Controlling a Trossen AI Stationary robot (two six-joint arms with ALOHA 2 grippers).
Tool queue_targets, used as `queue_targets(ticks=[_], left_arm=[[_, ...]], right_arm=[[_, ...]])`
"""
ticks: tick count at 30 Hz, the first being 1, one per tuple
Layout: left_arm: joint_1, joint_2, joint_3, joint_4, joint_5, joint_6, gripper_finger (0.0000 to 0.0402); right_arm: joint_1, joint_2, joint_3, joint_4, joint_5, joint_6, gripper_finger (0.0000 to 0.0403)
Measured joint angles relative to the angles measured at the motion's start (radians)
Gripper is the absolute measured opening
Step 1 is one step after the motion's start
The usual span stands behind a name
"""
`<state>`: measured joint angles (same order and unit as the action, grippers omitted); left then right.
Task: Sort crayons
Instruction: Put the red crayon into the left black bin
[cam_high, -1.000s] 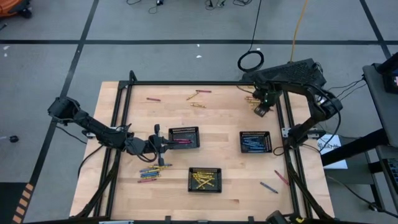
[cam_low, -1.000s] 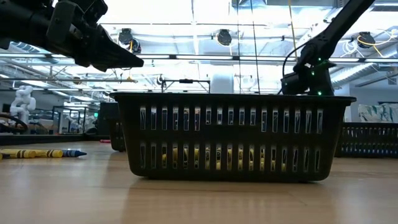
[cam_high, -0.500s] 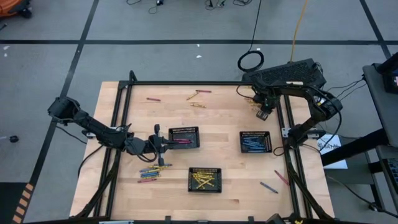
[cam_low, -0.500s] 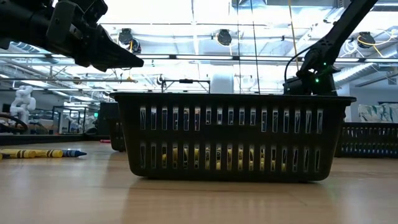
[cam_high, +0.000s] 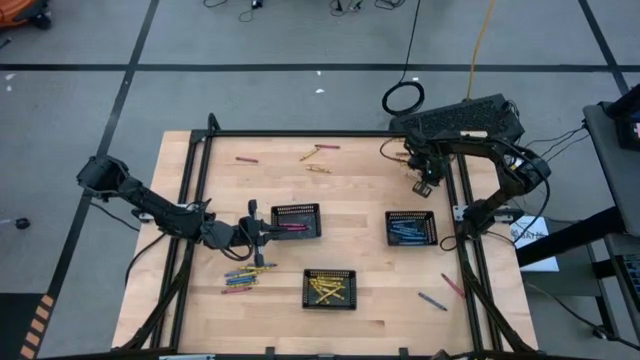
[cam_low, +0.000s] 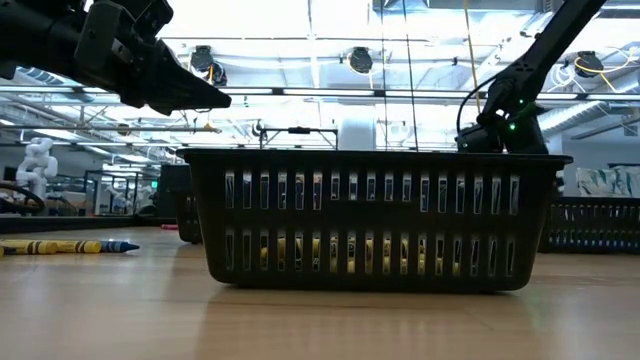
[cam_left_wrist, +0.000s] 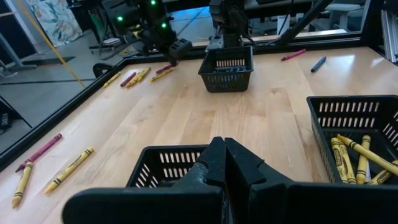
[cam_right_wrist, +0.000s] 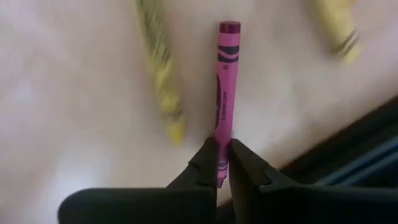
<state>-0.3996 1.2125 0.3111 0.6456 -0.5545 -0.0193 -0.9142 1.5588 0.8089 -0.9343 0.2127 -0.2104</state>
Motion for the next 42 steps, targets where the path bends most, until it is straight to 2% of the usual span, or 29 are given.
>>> queue_targets(ticks=[3, 8, 15, 18, 23, 27, 31, 37, 42], left_arm=[[0.000, 0.000, 0.000, 0.000, 0.000, 0.000, 0.0000], [0.000, 0.000, 0.000, 0.001, 0.000, 0.000, 0.0000], [-0.009, -0.002, 0.000, -0.007, -0.013, 0.002, 0.0000], [-0.040, -0.023, 0.000, -0.044, -0.078, 0.006, 0.0000], [-0.124, -0.111, 0.000, -0.219, -0.258, -0.024, 0.0000], [-0.193, -0.199, 0.000, -0.376, -0.366, -0.082, 0.0000], [-0.255, -0.275, 0.000, -0.553, -0.449, -0.194, 0.0000], [-0.312, -0.344, 0.000, -0.770, -0.500, -0.380, 0.0000], [-0.319, -0.349, -0.001, -0.787, -0.509, -0.419, 0.0000]], right_arm=[[0.028, 0.000, 0.027, -0.088, 0.001, 0.094, 0.0002], [0.085, 0.000, 0.106, -0.291, 0.077, 0.264, 0.0001], [0.232, 0.000, 0.247, -0.433, 0.102, 0.382, 0.0001], [0.318, 0.000, 0.316, -0.433, 0.101, 0.408, 0.0000], [0.462, 0.000, 0.434, -0.373, 0.100, 0.427, 0.0000], [0.565, -0.001, 0.500, -0.228, 0.084, 0.379, 0.0000], [0.639, -0.001, 0.508, 0.027, -0.042, 0.285, 0.0000], [0.752, 0.046, 0.508, 0.541, -0.166, 0.263, 0.0000], [0.829, 0.184, 0.509, 0.977, -0.313, 0.272, 0.0000]])
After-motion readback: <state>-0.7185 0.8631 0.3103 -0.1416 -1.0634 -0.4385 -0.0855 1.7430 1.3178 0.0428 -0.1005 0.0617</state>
